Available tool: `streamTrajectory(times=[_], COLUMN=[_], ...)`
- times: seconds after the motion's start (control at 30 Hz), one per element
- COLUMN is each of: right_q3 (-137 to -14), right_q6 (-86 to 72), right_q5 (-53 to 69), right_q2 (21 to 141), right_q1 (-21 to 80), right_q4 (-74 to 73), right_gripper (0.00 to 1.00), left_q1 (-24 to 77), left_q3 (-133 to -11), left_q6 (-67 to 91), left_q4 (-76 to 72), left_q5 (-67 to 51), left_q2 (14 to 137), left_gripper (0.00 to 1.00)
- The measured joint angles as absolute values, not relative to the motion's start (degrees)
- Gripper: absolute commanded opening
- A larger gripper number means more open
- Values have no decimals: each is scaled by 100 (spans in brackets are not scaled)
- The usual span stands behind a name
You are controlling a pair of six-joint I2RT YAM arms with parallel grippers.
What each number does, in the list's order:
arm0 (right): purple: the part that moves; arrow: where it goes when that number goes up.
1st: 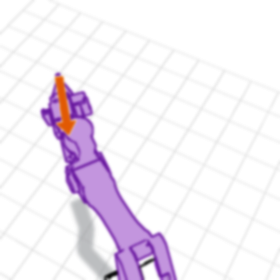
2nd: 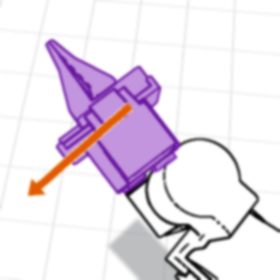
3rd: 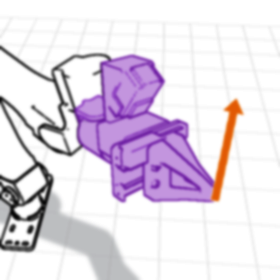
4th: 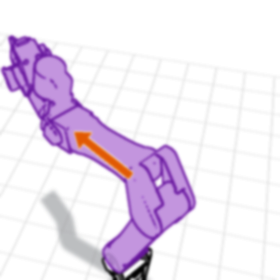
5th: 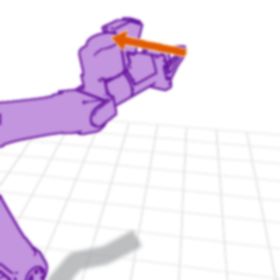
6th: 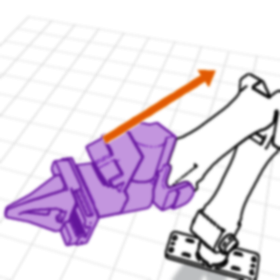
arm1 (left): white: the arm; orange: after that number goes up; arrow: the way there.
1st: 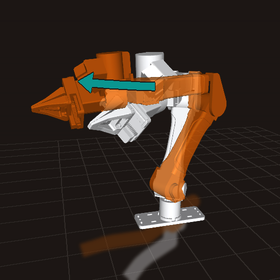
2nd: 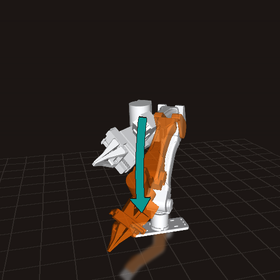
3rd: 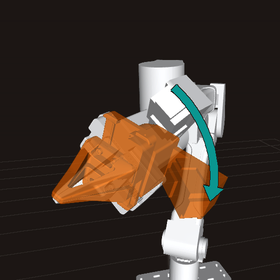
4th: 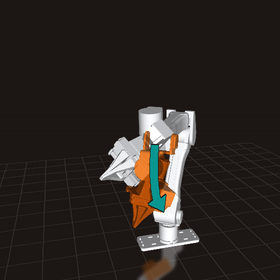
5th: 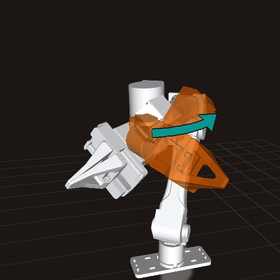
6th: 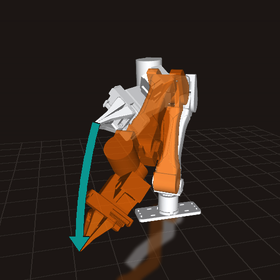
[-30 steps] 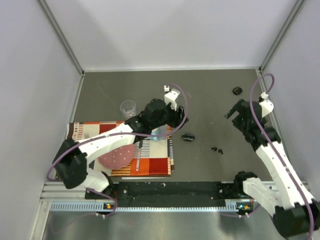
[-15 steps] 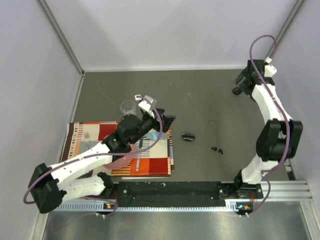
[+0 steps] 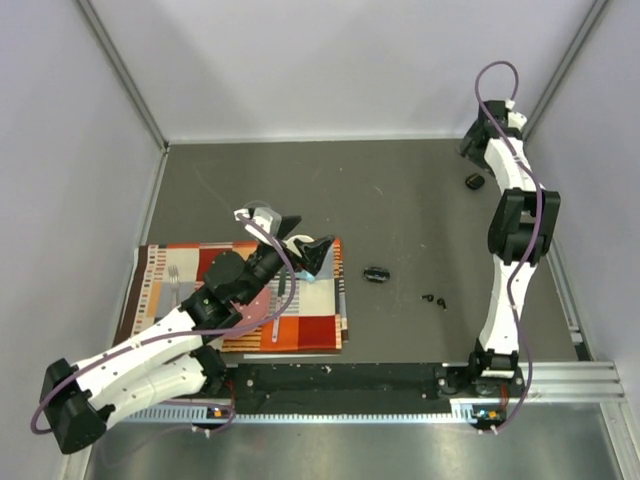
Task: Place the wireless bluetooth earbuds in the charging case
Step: Pick up the charging case at the center of the board.
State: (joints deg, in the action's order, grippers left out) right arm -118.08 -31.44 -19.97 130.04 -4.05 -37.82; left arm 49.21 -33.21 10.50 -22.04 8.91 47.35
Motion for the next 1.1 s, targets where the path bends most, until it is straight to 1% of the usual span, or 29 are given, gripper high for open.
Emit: streamTrajectory(times=[0.23,0.3,0.53,0.83,1.1], right_q3=[-12184,-12234,-12473,-12508,-12538], right_q6=[-2816,-2768,-2696,-2897,-3312], right_q5=[-2029,-2014,-2027,-1977,-1852], right_q2=[13537,13642,14033,14206,14206], right_q1=[-419,-427,-429,-484,-644], right_q4=[-3929,-3966,-4010,-4025,-4036], right_gripper=[94,91,86,84,77], left_q1=[4921,4917,4915,4910,4910], left_q3=[-3288,-3288,-3216,-3146,-3122], left_q6=[1090,1131,1188,1181,1155], left_q4=[-2224,-2182,-2185,-2226,-2233], left_q5=[1087,1149,1269,1365,1527], left_q2=[4624,4611,4265,4204,4202], left_gripper=[99,99,99,99,99])
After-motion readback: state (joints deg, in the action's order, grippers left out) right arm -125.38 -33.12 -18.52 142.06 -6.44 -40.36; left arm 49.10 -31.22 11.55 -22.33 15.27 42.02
